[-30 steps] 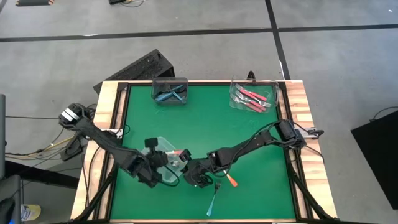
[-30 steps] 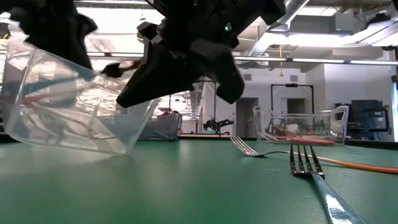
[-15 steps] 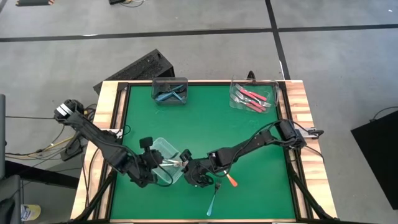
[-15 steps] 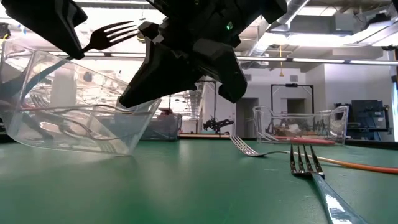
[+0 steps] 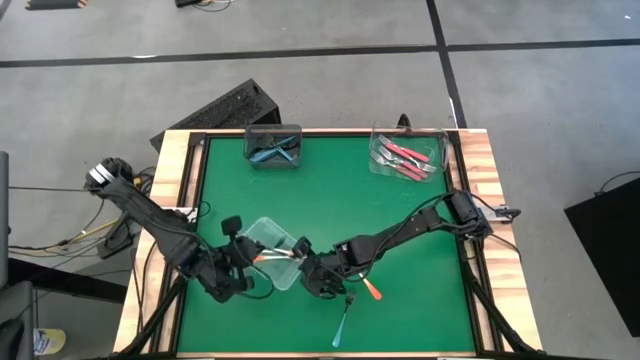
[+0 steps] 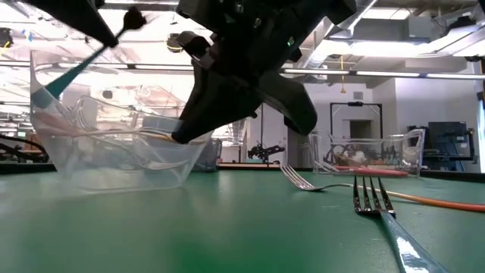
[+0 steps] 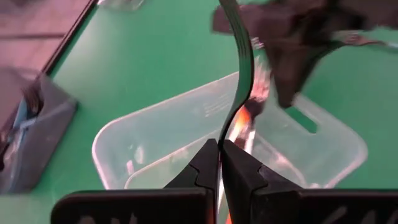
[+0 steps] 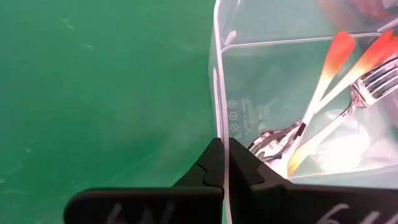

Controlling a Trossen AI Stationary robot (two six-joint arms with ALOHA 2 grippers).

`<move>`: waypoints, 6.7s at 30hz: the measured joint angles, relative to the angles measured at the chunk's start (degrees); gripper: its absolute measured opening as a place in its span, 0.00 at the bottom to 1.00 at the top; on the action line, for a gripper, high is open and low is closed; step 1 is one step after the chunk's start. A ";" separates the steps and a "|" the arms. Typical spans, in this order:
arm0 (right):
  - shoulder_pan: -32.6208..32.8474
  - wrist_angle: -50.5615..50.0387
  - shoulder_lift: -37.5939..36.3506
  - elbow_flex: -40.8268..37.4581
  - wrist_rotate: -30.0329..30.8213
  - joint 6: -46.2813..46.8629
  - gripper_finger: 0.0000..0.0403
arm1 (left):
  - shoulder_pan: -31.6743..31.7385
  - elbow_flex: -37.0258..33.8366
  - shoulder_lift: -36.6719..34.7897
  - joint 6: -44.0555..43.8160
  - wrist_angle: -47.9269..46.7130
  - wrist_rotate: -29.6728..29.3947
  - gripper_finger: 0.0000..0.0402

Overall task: Sort silverware by color (type)
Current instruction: Put the blue fork into the black bin, then put the orange fork into the white bin

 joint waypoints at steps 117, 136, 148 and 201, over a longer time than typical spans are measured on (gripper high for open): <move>-2.51 -39.43 6.49 18.03 16.26 47.62 0.26 | 32.46 -11.30 -12.78 9.41 -0.77 -11.22 0.00; -2.45 -47.84 3.29 15.84 26.52 55.89 0.26 | 72.15 -8.37 2.34 55.84 39.28 13.66 0.00; -5.61 -21.95 -25.94 -20.62 20.51 64.44 0.26 | 73.32 7.53 14.43 51.13 21.76 10.34 0.36; 7.51 -8.61 -26.83 -32.85 11.30 86.45 0.07 | 22.68 -16.17 -5.31 33.90 46.80 7.02 0.50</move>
